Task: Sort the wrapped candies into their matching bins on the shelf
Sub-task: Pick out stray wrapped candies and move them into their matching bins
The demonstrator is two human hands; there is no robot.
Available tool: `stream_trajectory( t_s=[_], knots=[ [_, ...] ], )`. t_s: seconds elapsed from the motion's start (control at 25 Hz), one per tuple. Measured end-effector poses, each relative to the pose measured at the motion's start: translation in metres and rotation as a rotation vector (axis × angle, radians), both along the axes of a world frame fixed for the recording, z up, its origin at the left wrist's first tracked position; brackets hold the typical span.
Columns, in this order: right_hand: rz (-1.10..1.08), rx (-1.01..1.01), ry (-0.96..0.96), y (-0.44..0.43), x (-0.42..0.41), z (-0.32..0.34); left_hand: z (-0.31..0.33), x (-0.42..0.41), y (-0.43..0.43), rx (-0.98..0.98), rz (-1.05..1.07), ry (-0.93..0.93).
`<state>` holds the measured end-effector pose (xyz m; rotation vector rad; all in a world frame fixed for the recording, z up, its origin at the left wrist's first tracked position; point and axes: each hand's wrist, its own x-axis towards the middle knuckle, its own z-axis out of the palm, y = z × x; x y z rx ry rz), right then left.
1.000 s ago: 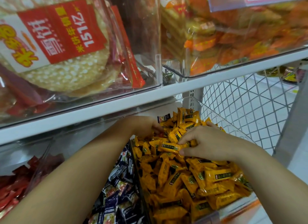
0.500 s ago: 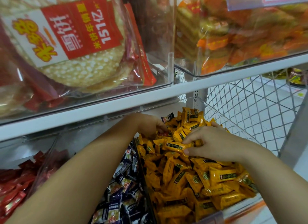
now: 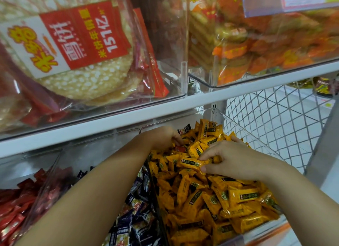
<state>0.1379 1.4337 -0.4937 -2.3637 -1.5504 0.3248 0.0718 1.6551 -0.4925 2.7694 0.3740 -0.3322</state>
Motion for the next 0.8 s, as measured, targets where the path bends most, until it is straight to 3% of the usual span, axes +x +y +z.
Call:
stream_trajectory(
  t_s=[0.2, 0.36, 0.64, 0.8],
  knots=[
    [0.007, -0.008, 0.022, 0.001, 0.001, 0.0, -0.005, 0.002, -0.004, 0.106, -0.085, 0.058],
    [0.005, -0.011, 0.028, 0.001, 0.003, -0.001, -0.001, -0.002, -0.002, 0.084, -0.043, 0.034],
    [-0.047, 0.103, -0.016, 0.002, -0.012, 0.006, 0.03, -0.052, -0.023, -0.106, 0.083, -0.564],
    [-0.059, 0.249, -0.103, 0.009, -0.032, 0.011, 0.038, -0.119, -0.027, -0.065, 0.331, -0.718]
  ],
)
